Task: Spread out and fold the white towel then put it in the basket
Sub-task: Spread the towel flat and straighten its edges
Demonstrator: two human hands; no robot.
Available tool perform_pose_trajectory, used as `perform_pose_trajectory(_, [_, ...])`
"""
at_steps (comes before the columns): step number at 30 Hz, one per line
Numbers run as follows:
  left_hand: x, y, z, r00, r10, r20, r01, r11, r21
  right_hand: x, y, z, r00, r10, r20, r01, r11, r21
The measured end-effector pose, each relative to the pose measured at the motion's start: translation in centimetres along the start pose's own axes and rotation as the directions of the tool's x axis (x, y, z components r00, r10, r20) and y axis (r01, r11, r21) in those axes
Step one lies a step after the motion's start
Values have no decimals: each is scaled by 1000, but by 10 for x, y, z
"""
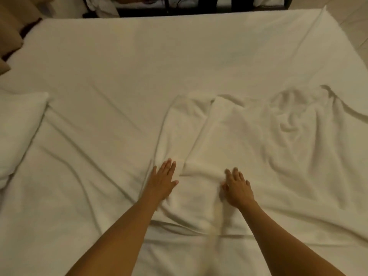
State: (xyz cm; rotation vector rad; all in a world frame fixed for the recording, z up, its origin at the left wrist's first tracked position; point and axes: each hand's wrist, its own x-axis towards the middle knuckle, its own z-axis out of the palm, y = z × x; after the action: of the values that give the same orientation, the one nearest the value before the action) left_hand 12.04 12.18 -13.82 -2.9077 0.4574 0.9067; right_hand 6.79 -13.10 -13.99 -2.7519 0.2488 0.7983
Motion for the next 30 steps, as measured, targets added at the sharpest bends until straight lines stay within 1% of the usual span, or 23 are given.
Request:
perform_pose_trajectory(4, [3, -40, 1, 1000, 6, -19, -6, 1000, 2, -4, -59, 20, 999, 5, -31, -5, 1000, 22])
perform_pose_trajectory(7, [9, -64, -2, 1000, -3, -21, 3, 1000, -28, -9, -96, 32, 999, -25, -48, 27, 999, 40])
perform_pose_trajectory(9, [14, -75, -5, 1000, -8, -11, 6, 994, -113, -15, -115, 42, 998, -53, -43, 55, 996, 66])
perform_pose_trajectory(11, [18, -81, -8, 1000, -3, 6, 4, 970, -244, -22, -131, 55, 996, -83, -29, 85, 993, 79])
perform_pose_trajectory(14, [19, -82, -5, 1000, 27, -11, -29, 918, -395, -35, -148, 73, 992, -126, 29, 124, 990, 61])
perform_pose_trajectory(16, [18, -79, -1, 1000, 15, -22, -24, 863, -505, -45, -157, 83, 985, -160, 57, 158, 986, 50])
perform_pose_trajectory(18, [17, -75, 1, 998, -37, -42, 3, 784, -621, -55, -163, 92, 984, -176, 22, 173, 980, 97])
perform_pose_trajectory(20, [20, -73, 0, 990, -114, -88, 22, 723, -691, -64, -166, 104, 986, -148, -71, 157, 978, 135])
perform_pose_trajectory(21, [21, -73, -2, 983, -154, -103, 35, 701, -712, -68, -167, 108, 981, -151, -125, 165, 980, 110])
perform_pose_trajectory(23, [24, -76, -9, 977, -199, -74, 78, 657, -750, -73, -167, 115, 963, -186, -194, 196, 980, 35])
perform_pose_trajectory(26, [23, -82, -20, 977, -212, 5, 137, 616, -776, -79, -171, 119, 940, -287, -185, 283, 958, -47])
perform_pose_trajectory(28, [18, -85, -24, 975, -221, 8, 143, 604, -784, -78, -175, 121, 911, -373, -179, 356, 927, -118])
perform_pose_trajectory(30, [13, -87, -25, 976, -219, 9, 135, 571, -810, -75, -180, 122, 885, -435, -164, 409, 896, -171])
